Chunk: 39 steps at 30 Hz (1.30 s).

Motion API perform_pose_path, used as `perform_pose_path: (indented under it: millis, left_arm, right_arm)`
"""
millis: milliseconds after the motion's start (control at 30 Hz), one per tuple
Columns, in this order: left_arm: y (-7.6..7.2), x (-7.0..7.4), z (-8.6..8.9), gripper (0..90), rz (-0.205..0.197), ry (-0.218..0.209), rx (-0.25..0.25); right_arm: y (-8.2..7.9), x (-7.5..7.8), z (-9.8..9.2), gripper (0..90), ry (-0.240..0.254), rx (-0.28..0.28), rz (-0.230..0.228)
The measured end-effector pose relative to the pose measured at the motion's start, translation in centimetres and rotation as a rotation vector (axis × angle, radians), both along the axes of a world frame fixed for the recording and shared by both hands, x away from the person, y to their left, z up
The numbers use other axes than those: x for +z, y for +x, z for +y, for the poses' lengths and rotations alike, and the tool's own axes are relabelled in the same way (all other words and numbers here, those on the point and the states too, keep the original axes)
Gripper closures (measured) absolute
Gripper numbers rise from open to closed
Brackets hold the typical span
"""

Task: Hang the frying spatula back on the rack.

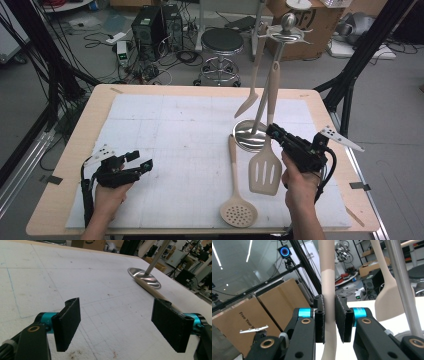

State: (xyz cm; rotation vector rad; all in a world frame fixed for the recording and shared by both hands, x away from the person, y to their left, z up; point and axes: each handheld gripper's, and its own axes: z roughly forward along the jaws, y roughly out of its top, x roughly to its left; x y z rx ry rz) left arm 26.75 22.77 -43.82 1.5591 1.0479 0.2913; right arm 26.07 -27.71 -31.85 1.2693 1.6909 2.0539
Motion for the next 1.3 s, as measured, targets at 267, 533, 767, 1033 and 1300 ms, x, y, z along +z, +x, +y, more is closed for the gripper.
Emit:
perform_pose_path:
  millis: [267,533,767,1033,1300]
  left_arm:
    - [0.0,0.0,0.0,24.0,-0.001,-0.003,-0.001]
    - [0.0,0.0,0.1,24.1,-0.003,-0.004,0.002]
    - [-0.1,0.1,0.2,24.0,0.0,-0.005,0.001]
    - [-0.1,0.1,0.2,24.1,0.0,-0.008,0.003]
    - [-0.1,0.1,0.2,24.0,-0.001,-0.006,0.002]
  right_arm:
    - [-0.2,1.1,0.4,79.1,0.012,0.0,-0.04]
    - [0.0,2.4,0.5,79.1,0.027,-0.003,-0.065]
    - [1.0,3.1,0.3,79.1,0.02,-0.023,-0.057]
    - [1.9,2.5,0.0,79.1,0.022,-0.034,-0.036]
    - [2.6,2.2,0.2,77.4,0.013,-0.054,-0.021]
